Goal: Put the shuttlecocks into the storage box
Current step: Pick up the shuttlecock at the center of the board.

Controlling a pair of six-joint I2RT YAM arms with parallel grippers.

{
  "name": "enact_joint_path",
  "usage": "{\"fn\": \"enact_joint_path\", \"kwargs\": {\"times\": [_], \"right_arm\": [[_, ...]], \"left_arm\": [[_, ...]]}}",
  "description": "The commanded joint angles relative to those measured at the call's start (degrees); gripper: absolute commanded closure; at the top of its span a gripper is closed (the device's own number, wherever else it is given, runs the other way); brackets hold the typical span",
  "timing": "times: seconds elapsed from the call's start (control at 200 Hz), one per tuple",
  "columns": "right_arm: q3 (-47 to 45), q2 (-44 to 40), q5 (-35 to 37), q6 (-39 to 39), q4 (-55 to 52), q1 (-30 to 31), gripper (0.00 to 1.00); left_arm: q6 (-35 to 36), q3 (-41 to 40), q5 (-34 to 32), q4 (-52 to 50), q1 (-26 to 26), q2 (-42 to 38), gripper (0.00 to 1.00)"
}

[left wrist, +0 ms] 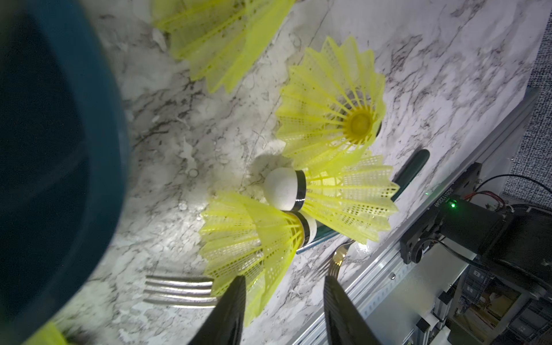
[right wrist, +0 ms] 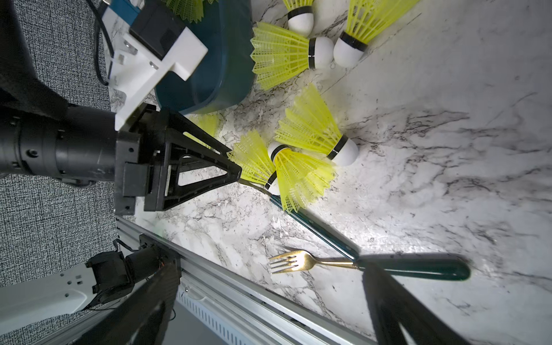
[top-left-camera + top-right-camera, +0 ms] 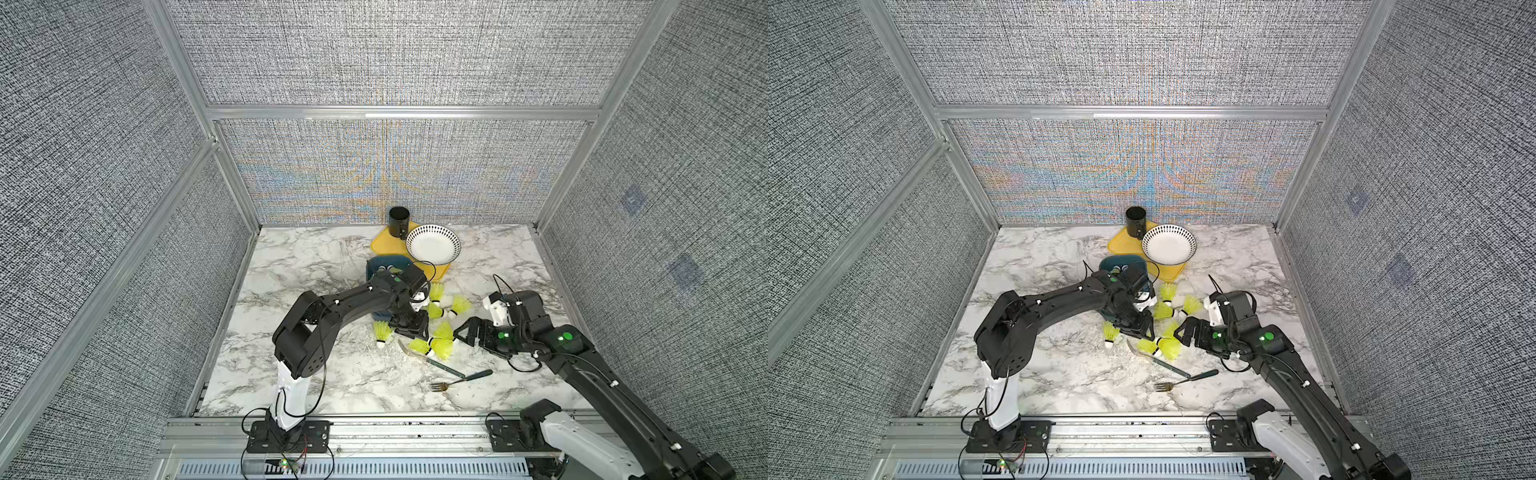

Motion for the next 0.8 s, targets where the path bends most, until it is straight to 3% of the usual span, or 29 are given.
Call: {"fn": "enact_joint_path", "kwargs": {"times": [0.0,0.185,0.4,0.796], "right_arm": [[0.4,0.3,-0.7,-0.4,-0.2,-0.1,0.02],[0.4,1.0,-0.7,-0.5,0.4,-0.1,0.02],[0.4,1.3,-1.0,-0.7,0.7,-0.2,0.02],[1.5,0.1,-3.1,-2.3,2.1,-0.3,0.02]], "left_arm": [[1.4,0.2,1.3,-0.3,0.0,1.2,0.63],[1.2,-0.8,2.0,0.2,0.0,1.1,0.73],[-0.2,-1.5,2.4,1.1,0.0,0.6,0.98],[-10.6,-9.1,4.9,6.4,0.0,-11.0,0.98]]}}
